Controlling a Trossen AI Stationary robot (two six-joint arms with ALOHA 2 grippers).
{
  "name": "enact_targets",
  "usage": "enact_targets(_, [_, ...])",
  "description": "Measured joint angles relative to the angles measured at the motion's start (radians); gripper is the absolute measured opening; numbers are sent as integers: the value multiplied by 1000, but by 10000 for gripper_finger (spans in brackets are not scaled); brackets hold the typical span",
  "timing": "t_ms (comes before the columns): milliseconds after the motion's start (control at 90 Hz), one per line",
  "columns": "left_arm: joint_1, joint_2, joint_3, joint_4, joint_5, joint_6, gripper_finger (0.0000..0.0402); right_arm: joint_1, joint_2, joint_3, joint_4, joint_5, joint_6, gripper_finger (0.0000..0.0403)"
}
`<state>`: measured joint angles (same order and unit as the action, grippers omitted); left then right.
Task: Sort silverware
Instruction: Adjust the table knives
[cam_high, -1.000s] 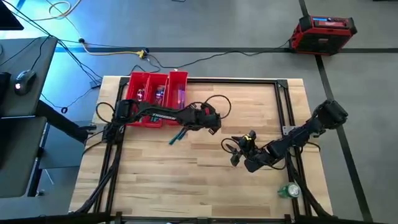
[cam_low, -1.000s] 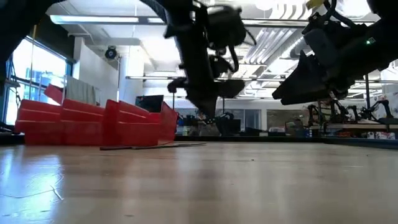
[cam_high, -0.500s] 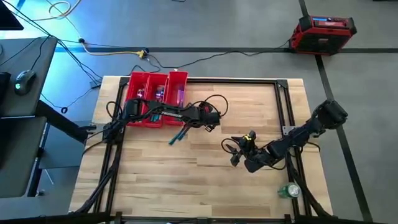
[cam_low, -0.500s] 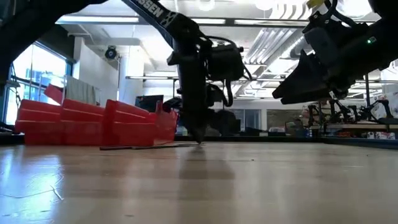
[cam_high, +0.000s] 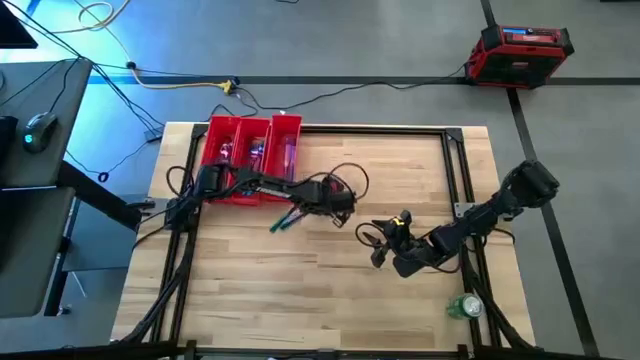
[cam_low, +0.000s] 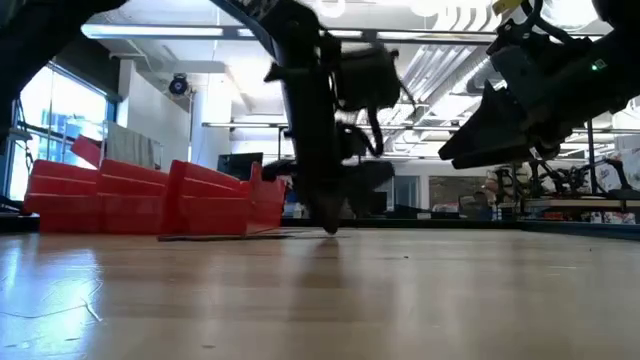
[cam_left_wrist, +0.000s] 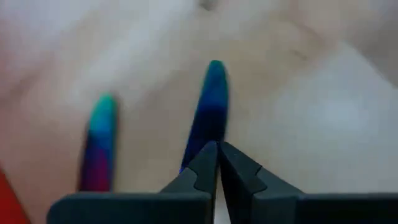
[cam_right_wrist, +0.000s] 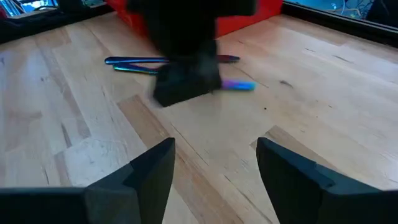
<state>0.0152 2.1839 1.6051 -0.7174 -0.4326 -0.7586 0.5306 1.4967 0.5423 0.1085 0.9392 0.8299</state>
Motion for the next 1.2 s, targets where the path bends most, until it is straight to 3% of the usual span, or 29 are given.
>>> enact_targets(278, [29, -22, -2, -102, -209, -23, 0, 0, 0, 0, -1, -5, 0, 213])
enact_targets(800, [107, -4, -21, -98, -205, 27, 0, 0, 0, 0, -4, -13, -1, 213])
enact_targets(989, [56, -3, 34, -129, -221, 31, 0, 0, 0, 0, -8, -13, -1, 213])
enact_targets(1200, [-4, 8, 75, -53, -257, 40, 0, 0, 0, 0, -11, -13, -1, 213])
